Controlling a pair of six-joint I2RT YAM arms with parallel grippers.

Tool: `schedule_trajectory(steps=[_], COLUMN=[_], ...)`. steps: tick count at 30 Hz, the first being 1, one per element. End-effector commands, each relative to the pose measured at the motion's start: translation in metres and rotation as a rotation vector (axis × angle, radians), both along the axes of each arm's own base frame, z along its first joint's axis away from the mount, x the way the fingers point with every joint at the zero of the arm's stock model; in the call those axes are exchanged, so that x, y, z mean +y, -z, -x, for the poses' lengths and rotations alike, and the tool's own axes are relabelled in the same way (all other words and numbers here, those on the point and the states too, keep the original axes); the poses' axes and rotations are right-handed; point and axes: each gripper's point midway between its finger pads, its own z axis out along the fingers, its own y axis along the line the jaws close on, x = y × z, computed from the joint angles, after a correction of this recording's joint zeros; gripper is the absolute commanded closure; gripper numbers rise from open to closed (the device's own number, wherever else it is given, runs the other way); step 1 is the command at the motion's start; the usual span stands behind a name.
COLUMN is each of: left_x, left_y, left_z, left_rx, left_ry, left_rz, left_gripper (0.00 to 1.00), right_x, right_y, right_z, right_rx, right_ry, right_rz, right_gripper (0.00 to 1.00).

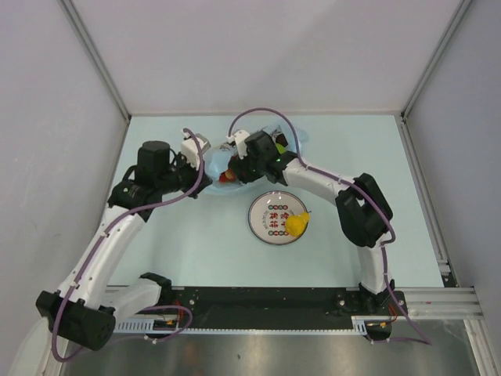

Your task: Take the fake fruits out of the plastic bag

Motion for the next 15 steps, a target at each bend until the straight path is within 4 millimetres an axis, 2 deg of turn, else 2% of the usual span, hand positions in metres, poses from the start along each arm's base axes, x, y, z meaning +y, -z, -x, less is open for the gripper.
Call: schedule_trajectory(steps=[1, 3, 4, 7, 8, 10, 11, 15], left_x=[0.015, 0.015, 0.014, 0.01, 0.008, 0.007, 0.007, 0.004], left_y=[0.034, 0.038, 0.039, 0.038, 0.039, 0.037, 0.036, 0.03], left_z=[-0.007, -0.007, -0.006, -0.007, -0.008, -0.01, -0.011, -0.017], left_rx=[0.033, 0.042, 0.053, 0.06, 0.067, 0.069, 0.069, 0.061], left_ry=[-0.029, -0.034, -0.039, -0.03, -0.027, -0.026, -0.027, -0.029], left_rz=[-0.096, -0.094, -0.084, -0.065, -0.062, -0.056, -0.054, -0.04], left_gripper=[0.99, 0.97, 0.96, 0.94, 0.94, 0.94, 0.94, 0.94], right_x=[0.033, 0.041, 0.038, 0.037, 0.037, 0.033, 0.034, 0.031], right_y=[-0.026, -0.028, -0.019, -0.016, -0.003, -0.005, 0.007, 0.026], right_z=[-0.012, -0.015, -0.022, -0.04, -0.044, -0.058, -0.059, -0.063], right_rx=[-0.108, -0.132, -0.15, -0.22, -0.225, -0.285, -0.286, -0.298], right_ry=[0.018, 0.018, 0.05, 0.094, 0.102, 0.133, 0.125, 0.084], right_rz=[-0.047, -0.04, -0.014, 0.037, 0.073, 0.114, 0.142, 0.219], right_gripper=[0.17, 0.15, 0.14, 0.13, 0.13, 0.12, 0.11, 0.1])
